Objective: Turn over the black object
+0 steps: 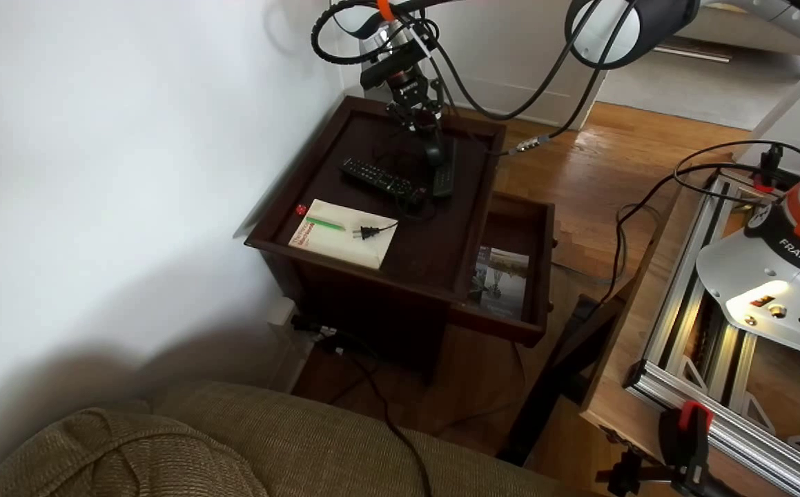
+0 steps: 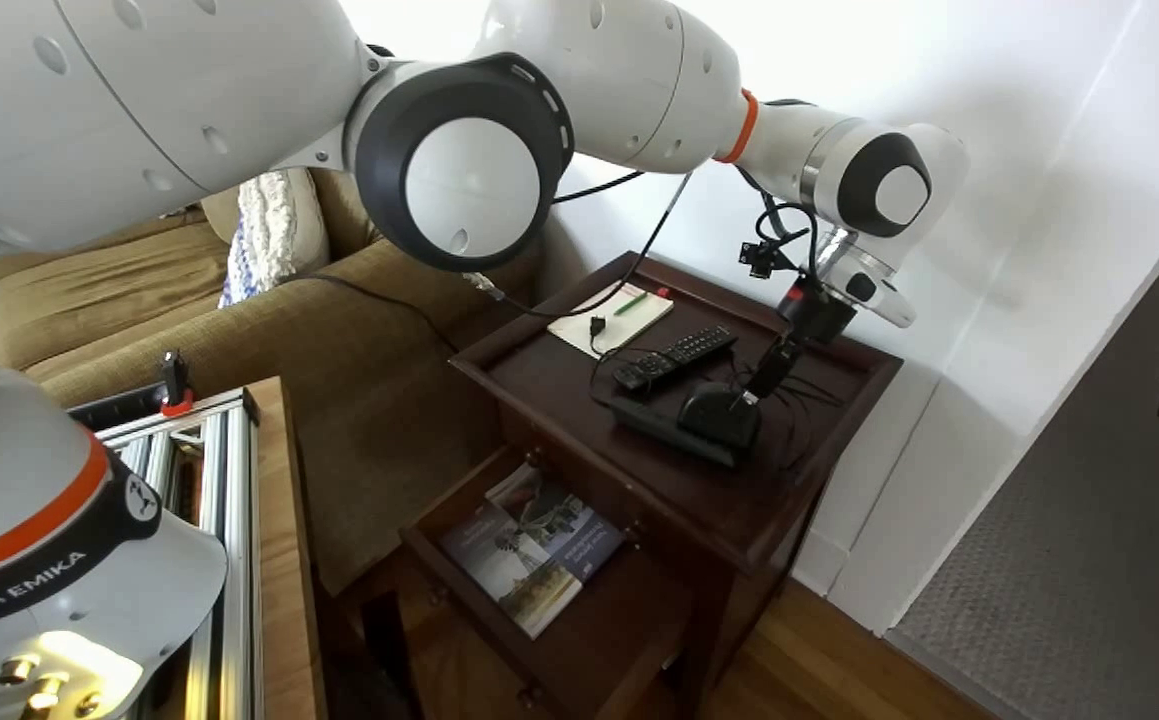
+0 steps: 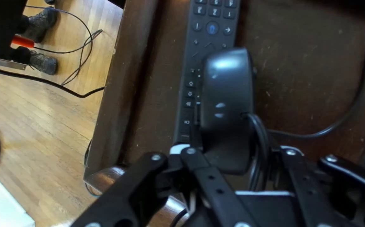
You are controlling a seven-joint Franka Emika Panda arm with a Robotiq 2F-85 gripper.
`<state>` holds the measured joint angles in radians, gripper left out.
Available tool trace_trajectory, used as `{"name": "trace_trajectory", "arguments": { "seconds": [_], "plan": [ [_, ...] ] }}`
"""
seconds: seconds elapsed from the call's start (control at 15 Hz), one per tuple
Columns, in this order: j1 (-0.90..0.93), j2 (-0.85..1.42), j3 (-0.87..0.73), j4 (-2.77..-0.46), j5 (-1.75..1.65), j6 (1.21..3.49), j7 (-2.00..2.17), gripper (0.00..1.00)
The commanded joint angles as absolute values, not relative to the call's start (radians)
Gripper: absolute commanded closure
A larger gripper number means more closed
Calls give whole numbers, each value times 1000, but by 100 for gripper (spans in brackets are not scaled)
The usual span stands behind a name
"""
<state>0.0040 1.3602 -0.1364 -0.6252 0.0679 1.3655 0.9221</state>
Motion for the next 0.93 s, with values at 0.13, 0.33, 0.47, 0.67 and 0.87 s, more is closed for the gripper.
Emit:
{"name": "trace_trajectory", "arguments": {
  "seconds": [0.13,0.33,0.47,0.67,0.87],
  "plan": [
    [-5,1422,-132,-545,78,1339,953,81],
    [-3,1428,-133,-543,74,1344,952,81],
    [3,1434,-133,-537,70,1377,946,33],
    [14,1444,-132,-531,66,1424,932,16],
    [23,1455,-132,-523,66,1496,925,0]
  ]
}}
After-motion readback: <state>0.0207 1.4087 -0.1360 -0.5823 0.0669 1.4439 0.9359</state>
